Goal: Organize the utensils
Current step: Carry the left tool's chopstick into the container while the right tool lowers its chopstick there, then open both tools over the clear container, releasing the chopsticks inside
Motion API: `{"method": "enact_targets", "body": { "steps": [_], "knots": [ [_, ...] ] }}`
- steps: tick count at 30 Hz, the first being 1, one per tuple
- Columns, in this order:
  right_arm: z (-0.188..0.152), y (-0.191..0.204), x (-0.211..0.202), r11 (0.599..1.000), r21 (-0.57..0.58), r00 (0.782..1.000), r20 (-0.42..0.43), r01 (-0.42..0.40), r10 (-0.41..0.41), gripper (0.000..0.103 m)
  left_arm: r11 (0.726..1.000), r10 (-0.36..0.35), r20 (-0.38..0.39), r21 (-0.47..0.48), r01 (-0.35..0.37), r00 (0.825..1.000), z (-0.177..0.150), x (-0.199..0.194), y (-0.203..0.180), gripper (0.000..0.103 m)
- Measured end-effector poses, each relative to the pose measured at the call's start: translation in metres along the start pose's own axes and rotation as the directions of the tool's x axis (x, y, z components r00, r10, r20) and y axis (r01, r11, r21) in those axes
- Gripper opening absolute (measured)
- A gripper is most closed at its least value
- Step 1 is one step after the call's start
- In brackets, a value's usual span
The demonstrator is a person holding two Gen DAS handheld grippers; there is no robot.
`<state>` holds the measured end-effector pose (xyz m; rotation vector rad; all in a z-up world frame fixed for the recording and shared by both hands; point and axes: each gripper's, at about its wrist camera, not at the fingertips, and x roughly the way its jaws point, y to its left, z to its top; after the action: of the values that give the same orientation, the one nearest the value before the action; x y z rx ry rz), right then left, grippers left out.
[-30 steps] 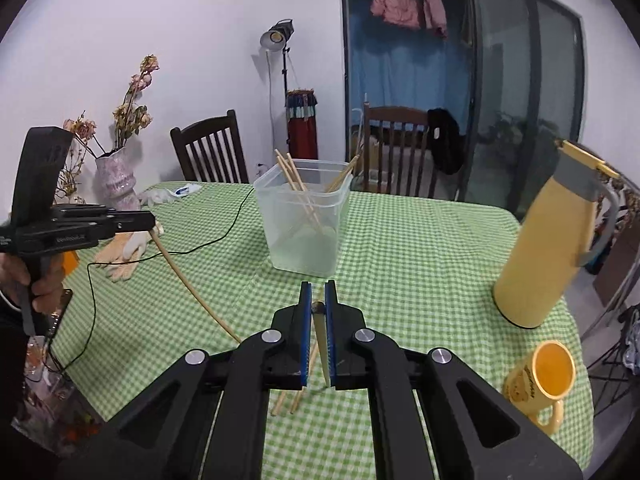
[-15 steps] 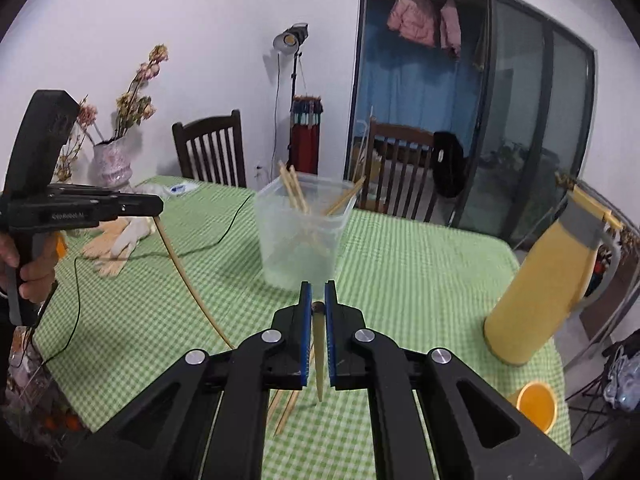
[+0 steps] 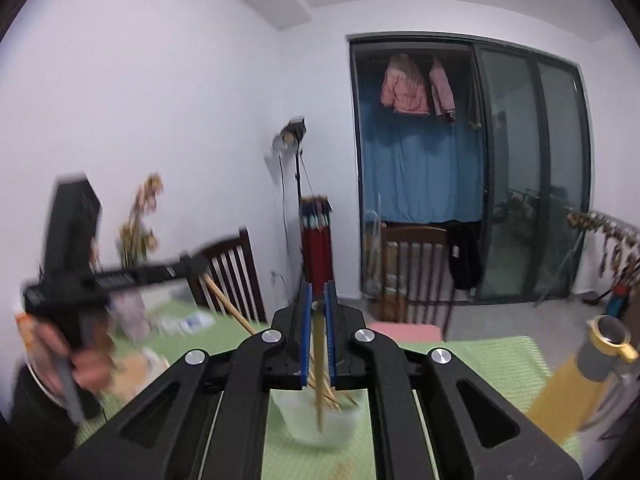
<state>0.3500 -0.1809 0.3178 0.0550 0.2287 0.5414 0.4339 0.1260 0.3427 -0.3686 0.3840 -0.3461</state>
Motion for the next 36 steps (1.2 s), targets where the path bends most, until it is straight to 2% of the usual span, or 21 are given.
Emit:
{"method": "enact_targets", "body": {
  "steps": [3, 6, 11, 15, 19, 21, 24, 28, 29, 31, 32, 33, 34, 36],
  "knots": [
    [0.009, -0.005, 0.028, 0.999, 0.052, 1.000, 0.018, -0.011, 0.010, 0.006, 0.995, -0.017, -0.007, -0.094, 0.016, 1.000, 0.014, 0.026, 0.028, 0.003],
    [0.006, -0.013, 0.064, 0.995, 0.096, 1.000, 0.000, 0.005, -0.005, 0.006, 0.986, -0.022, -0.022, -0.163, 0.018, 1.000, 0.018, 0.056, 0.056, 0.003],
    [-0.027, -0.044, 0.134, 0.973, 0.229, 0.993, -0.116, 0.035, -0.008, 0.006, 0.973, -0.018, -0.107, -0.231, -0.007, 0.994, -0.003, 0.109, 0.102, 0.003],
    [-0.059, -0.069, 0.170, 0.931, 0.357, 0.983, -0.183, 0.073, -0.007, 0.006, 0.950, -0.041, -0.192, -0.313, -0.022, 0.981, -0.035, 0.146, 0.138, 0.003],
    [-0.102, -0.089, 0.198, 0.862, 0.500, 0.966, -0.252, 0.083, 0.053, 0.007, 0.935, -0.053, -0.248, -0.354, -0.039, 0.967, -0.066, 0.167, 0.159, 0.004],
    [-0.111, -0.090, 0.209, 0.853, 0.513, 0.957, -0.285, 0.098, 0.061, 0.007, 0.932, -0.053, -0.268, -0.360, -0.049, 0.962, -0.076, 0.175, 0.167, 0.004],
    [-0.127, -0.087, 0.221, 0.855, 0.498, 0.941, -0.336, 0.144, 0.037, 0.007, 0.929, -0.006, -0.290, -0.356, -0.102, 0.957, -0.088, 0.183, 0.175, 0.005],
    [-0.134, -0.084, 0.222, 0.858, 0.466, 0.928, -0.370, 0.216, -0.033, 0.007, 0.928, 0.019, -0.283, -0.352, -0.122, 0.959, -0.093, 0.184, 0.178, 0.008],
    [-0.135, -0.083, 0.222, 0.863, 0.445, 0.922, -0.384, 0.237, -0.056, 0.012, 0.932, 0.033, -0.280, -0.339, -0.131, 0.959, -0.093, 0.182, 0.176, 0.012],
    [-0.135, -0.080, 0.221, 0.877, 0.420, 0.920, -0.386, 0.233, -0.060, 0.021, 0.942, 0.063, -0.264, -0.304, -0.145, 0.963, -0.090, 0.173, 0.172, 0.031],
    [-0.134, -0.077, 0.221, 0.887, 0.402, 0.919, -0.390, 0.227, -0.058, 0.034, 0.945, 0.078, -0.259, -0.287, -0.154, 0.963, -0.087, 0.168, 0.169, 0.033],
    [-0.132, -0.074, 0.220, 0.895, 0.373, 0.912, -0.403, 0.245, -0.081, 0.058, 0.949, 0.078, -0.255, -0.277, -0.150, 0.964, -0.085, 0.164, 0.166, 0.033],
    [-0.128, -0.071, 0.215, 0.901, 0.333, 0.906, -0.402, 0.279, -0.132, 0.063, 0.952, 0.076, -0.249, -0.270, -0.144, 0.966, -0.083, 0.161, 0.164, 0.033],
    [-0.119, -0.064, 0.205, 0.919, 0.292, 0.920, -0.362, 0.264, -0.149, 0.063, 0.963, 0.093, -0.224, -0.225, -0.145, 0.970, -0.076, 0.147, 0.152, 0.034]
  ]
}}
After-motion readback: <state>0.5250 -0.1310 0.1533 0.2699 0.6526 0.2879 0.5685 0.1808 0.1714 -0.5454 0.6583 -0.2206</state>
